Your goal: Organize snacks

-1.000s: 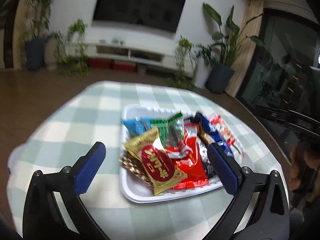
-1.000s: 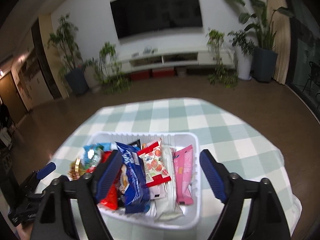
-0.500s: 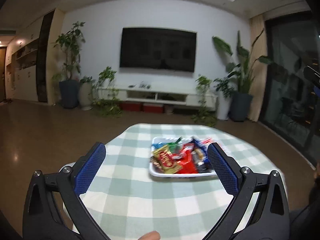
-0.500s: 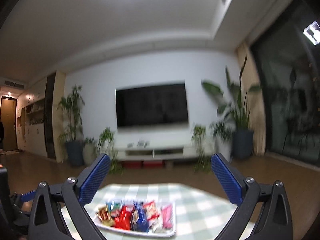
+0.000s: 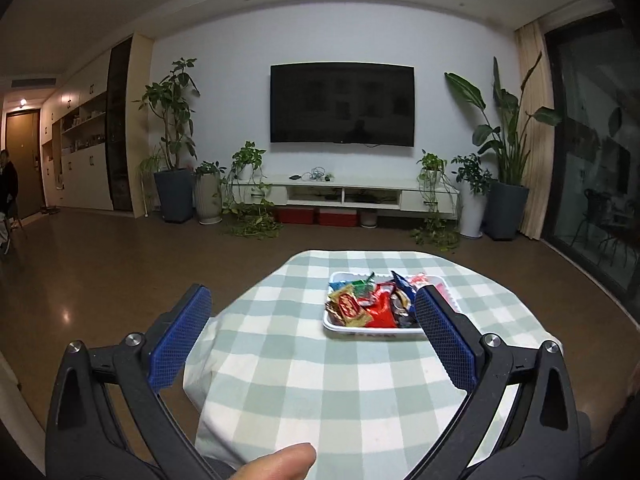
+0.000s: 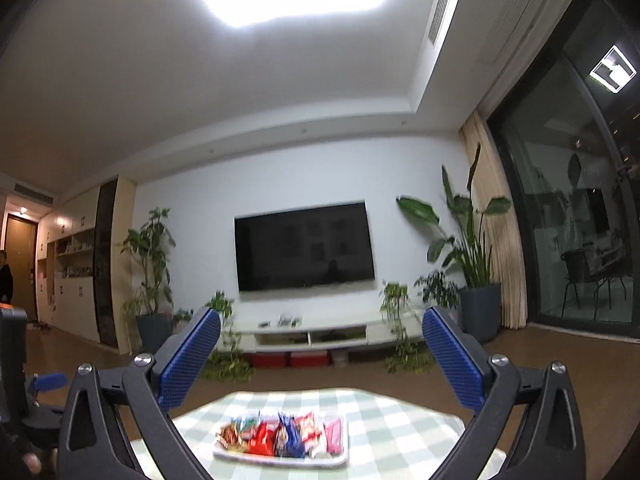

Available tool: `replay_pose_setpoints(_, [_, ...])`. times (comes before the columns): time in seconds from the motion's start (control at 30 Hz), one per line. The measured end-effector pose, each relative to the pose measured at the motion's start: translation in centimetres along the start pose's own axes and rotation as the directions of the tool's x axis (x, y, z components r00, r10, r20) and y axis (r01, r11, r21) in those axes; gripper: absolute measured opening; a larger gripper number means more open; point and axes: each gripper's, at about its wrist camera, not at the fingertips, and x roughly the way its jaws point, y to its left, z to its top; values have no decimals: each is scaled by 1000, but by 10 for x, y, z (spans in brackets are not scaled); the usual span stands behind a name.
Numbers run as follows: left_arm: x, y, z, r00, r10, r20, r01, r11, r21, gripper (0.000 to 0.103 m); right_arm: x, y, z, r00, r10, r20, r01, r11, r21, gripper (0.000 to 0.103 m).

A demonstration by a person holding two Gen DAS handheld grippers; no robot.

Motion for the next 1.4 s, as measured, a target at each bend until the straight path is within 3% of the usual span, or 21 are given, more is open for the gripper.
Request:
replay_pose_setpoints(0.23, [-6,-20,-13,992,55,-111,-50,998,47,103,-1,-16,-8,985,-25,-171,34,998,52,103])
replay_pose_setpoints(0.43, [11,-27,-26,981,16,-193,-8,999,45,103,0,-21,-22,968,-74,-241,86,995,40,103])
replay_pose_setpoints(0.7, [33,-12,-45,966,-23,-258,20,1000,-14,103,8,-9,-44,918,-67,-391,84,996,27,103])
replay_pose_setpoints(0.87, [47,-4,-56,953,-49,-298,37,998,-46,103,18,6,-63,869,-37,-493,56,998,24,103])
replay_pose_setpoints(1.13, [74,-5,-71,942,-28,-335,15,999,-41,103,36,8,-97,824,-6,-566,34,999,39,103])
replay_pose_setpoints(1.4, [110,-10,-101,911,11,-412,-12,1000,-1,103,54,13,-136,783,-7,-622,20,1000,14,103])
